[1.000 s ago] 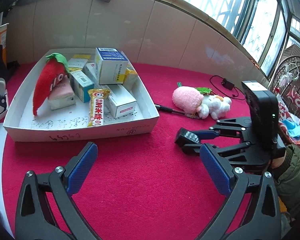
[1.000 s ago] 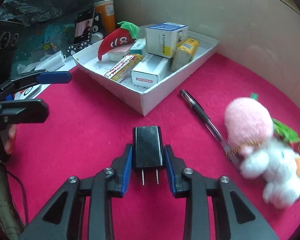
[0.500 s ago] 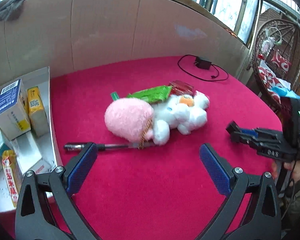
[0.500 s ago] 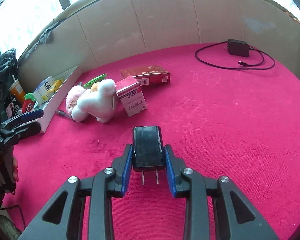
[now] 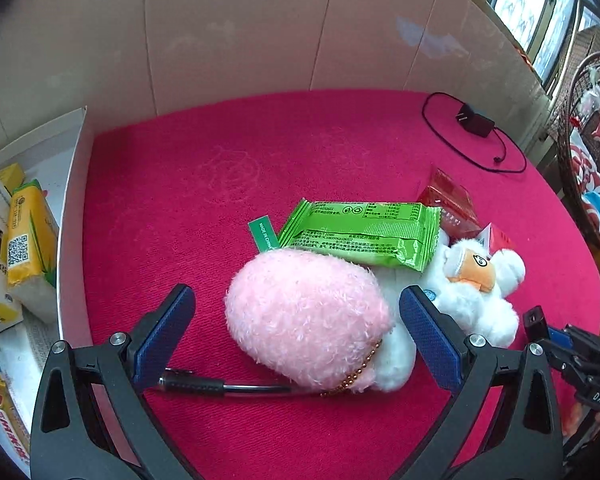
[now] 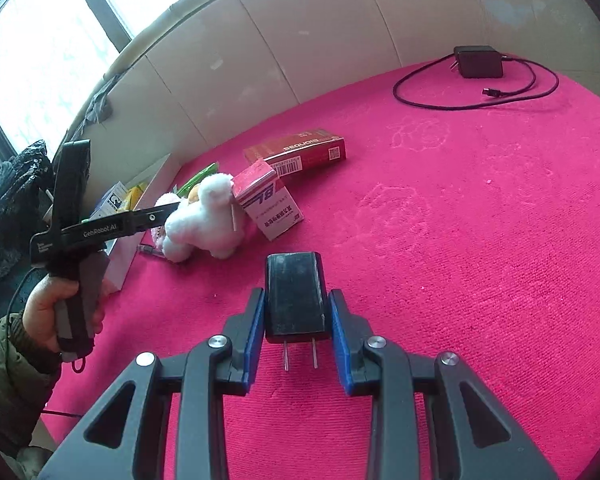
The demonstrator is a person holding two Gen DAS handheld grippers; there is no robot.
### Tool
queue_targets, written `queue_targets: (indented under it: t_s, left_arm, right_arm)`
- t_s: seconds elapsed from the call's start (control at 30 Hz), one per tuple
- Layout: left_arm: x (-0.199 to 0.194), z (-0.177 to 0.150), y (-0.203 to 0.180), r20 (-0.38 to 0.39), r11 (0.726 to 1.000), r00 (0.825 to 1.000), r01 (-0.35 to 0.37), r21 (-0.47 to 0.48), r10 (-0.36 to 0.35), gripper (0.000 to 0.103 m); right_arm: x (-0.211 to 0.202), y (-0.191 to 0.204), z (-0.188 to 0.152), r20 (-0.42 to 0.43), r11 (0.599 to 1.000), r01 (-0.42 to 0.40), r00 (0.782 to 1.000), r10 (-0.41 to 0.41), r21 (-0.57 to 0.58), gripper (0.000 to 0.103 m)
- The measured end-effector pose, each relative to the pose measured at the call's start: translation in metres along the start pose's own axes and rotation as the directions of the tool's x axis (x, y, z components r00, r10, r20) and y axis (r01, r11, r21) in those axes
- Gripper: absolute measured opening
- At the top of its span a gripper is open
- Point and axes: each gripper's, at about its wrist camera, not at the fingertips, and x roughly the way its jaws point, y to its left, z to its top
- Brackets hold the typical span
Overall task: Organize objects
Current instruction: 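Grasp the pink plush ball with the left tool while the right tool holds the charger, then carry the pink plush ball and charger plug over the white tray with both tools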
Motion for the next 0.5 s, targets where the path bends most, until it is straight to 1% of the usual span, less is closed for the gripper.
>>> queue_targets:
  t_s: [0.07, 0.1, 0.17, 0.2, 0.23, 0.3, 0.37, 0.5]
  left_arm:
    - [0.003, 0.003, 0.009, 0.0, 0.999, 1.0, 0.005, -0.045, -0.005, 0.103]
    - [0.005, 0.003, 0.013, -0.008, 0.998, 1.0, 0.021, -0.063, -0.022, 0.102]
    - [0.006, 0.001, 0.018, -0.017, 0.994, 0.998, 0.065, -0.089, -0.067, 0.088]
    - [0.005, 0.0, 0.019, -0.012, 0.992, 0.996, 0.086, -0.094, -0.088, 0.084]
    - [0.003, -0.002, 0.019, -0.004, 0.99, 0.994, 0.105, -0.093, -0.106, 0.07]
    - [-0.002, -0.003, 0.015, 0.006, 0.992, 0.995, 0.102, -0.077, -0.102, 0.069]
    - [-0.007, -0.007, 0.01, 0.027, 0.992, 0.993, 0.112, -0.052, -0.111, 0.067]
    - [-0.023, -0.015, 0.004, 0.077, 0.993, 0.991, 0.111, -0.036, -0.108, 0.066]
  right_arm:
    - [0.0, 0.002, 0.0, 0.005, 1.0, -0.002, 1.0, 0.002, -0.009, 0.031]
    - [0.0, 0.004, 0.0, 0.006, 1.0, 0.0, 1.0, 0.0, -0.015, 0.031]
    - [0.0, 0.005, 0.0, 0.004, 1.0, 0.002, 1.0, -0.002, -0.017, 0.031]
    - [0.002, 0.006, 0.001, 0.002, 1.0, 0.003, 1.0, -0.003, -0.012, 0.031]
    - [0.002, 0.006, 0.001, 0.0, 1.0, 0.003, 1.0, -0.003, -0.006, 0.031]
    - [0.003, 0.004, 0.0, -0.004, 1.0, 0.01, 1.0, -0.01, 0.007, 0.031]
    - [0.003, 0.004, 0.0, -0.003, 1.0, 0.02, 1.0, -0.02, 0.011, 0.031]
    - [0.001, 0.007, -0.001, 0.005, 0.999, 0.04, 0.999, -0.04, -0.003, 0.031]
